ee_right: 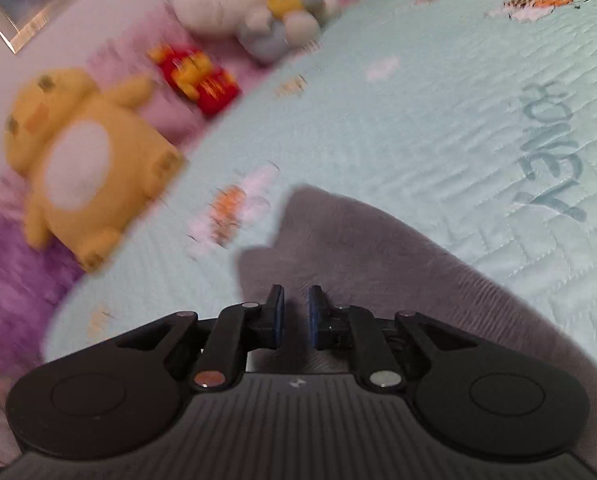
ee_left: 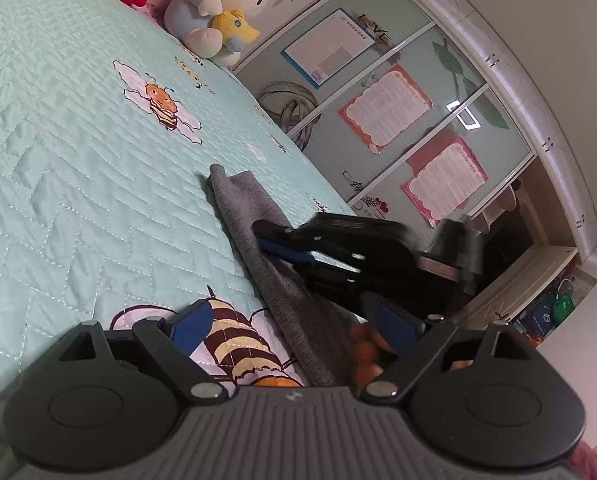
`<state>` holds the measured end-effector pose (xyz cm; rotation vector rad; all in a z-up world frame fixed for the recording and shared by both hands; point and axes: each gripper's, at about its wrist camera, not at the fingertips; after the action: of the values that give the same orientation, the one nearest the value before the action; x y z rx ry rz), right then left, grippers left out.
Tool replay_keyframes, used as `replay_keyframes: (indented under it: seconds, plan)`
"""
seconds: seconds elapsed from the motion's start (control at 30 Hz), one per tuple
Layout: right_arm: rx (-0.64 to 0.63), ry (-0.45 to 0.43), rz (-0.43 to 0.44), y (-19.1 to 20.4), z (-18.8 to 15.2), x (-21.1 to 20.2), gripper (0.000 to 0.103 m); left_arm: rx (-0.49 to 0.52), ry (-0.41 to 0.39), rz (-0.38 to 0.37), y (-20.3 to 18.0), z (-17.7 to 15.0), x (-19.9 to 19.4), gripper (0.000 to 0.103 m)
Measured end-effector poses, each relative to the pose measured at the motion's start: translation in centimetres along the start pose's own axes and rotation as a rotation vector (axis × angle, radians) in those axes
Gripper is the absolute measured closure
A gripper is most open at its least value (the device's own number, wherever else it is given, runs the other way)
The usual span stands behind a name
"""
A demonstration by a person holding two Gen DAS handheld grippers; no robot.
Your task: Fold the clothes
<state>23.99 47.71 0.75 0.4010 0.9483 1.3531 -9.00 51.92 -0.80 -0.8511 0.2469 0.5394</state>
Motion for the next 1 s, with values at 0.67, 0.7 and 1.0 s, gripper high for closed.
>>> replay_keyframes:
  seconds: [0.67, 0.7, 1.0]
  plan:
    - [0.012, -0.153, -0.114, 1.8, 1.9, -4.0, 0.092, 0.057, 0.001, 0.035, -0.5, 0.0, 0.6, 0.011]
    - [0.002, -0.144, -0.127, 2.1, 0.8, -7.1, 0.09, 0.067, 0.004, 0.04, -0.7, 0.0, 0.6, 0.011]
    - [0.104, -0.063, -0.125, 2.3, -12.6, -31.2, 0.077, 0.381, 0.163, -0.102, -8.2, -1.7, -0.1, 0.046]
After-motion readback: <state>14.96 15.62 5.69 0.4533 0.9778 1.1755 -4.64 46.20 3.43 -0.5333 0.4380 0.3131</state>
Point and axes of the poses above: each gripper's, at about its wrist camera, not at the fingertips, and x roughly the way its jaws point, y to its left, z to its top, and after that the axes turned 13 degrees about z, right-handed
